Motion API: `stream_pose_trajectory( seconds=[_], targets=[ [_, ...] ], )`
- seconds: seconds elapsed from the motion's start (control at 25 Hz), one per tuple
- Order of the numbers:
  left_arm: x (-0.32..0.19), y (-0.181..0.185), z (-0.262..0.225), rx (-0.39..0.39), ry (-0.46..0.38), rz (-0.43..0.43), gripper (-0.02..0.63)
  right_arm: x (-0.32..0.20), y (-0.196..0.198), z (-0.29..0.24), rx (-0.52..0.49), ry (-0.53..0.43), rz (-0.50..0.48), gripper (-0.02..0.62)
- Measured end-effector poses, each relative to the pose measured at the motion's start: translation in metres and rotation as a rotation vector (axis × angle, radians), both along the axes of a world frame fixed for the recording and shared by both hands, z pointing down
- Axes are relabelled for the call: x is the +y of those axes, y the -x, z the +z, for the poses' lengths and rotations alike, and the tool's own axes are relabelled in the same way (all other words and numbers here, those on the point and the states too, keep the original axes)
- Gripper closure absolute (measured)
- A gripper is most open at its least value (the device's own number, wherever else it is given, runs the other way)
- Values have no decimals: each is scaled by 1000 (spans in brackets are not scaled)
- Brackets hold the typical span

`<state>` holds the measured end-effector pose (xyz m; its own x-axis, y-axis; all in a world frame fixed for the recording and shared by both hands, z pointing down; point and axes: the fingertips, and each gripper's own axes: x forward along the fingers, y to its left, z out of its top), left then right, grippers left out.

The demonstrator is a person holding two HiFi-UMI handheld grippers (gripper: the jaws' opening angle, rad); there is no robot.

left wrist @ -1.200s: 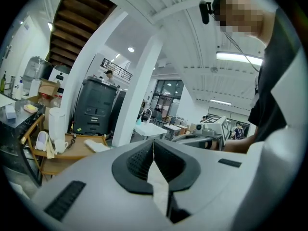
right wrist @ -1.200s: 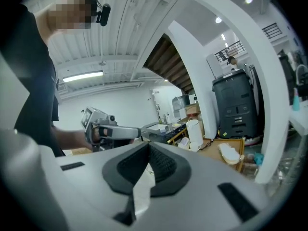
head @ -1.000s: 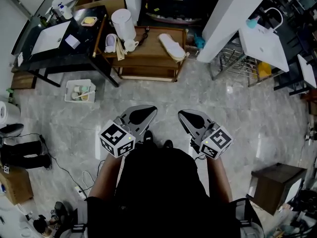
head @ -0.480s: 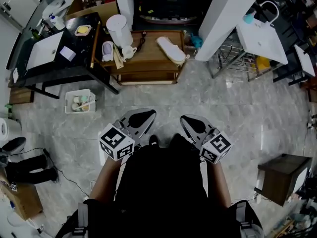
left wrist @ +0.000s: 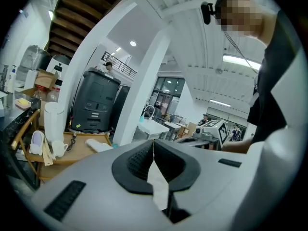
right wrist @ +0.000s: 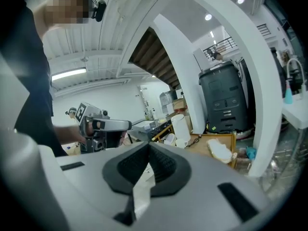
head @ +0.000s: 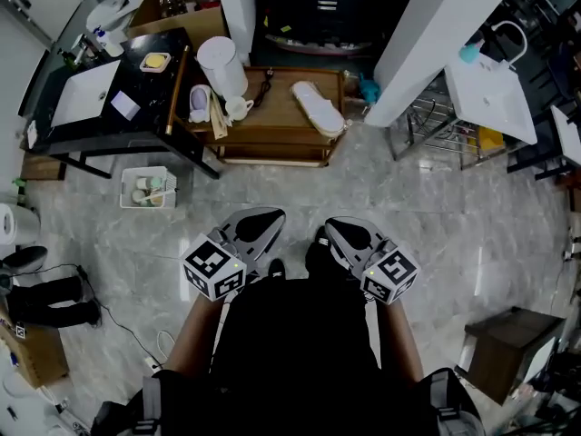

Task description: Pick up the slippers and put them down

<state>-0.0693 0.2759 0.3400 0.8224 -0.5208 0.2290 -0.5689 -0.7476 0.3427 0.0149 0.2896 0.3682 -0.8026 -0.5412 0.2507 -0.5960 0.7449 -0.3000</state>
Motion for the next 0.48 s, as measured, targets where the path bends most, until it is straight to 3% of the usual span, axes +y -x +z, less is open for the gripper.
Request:
stream_pose_trajectory(
  seconds=[0.28,0.48],
  targets=[
    [-48,-29,-6,-14,-12,-95,593,-60,-25,-2,0,-8,-108,586],
    [-70,-43,-6,-19,-7,-191,592,-87,-31,2,30,-3,-243,587]
  ],
)
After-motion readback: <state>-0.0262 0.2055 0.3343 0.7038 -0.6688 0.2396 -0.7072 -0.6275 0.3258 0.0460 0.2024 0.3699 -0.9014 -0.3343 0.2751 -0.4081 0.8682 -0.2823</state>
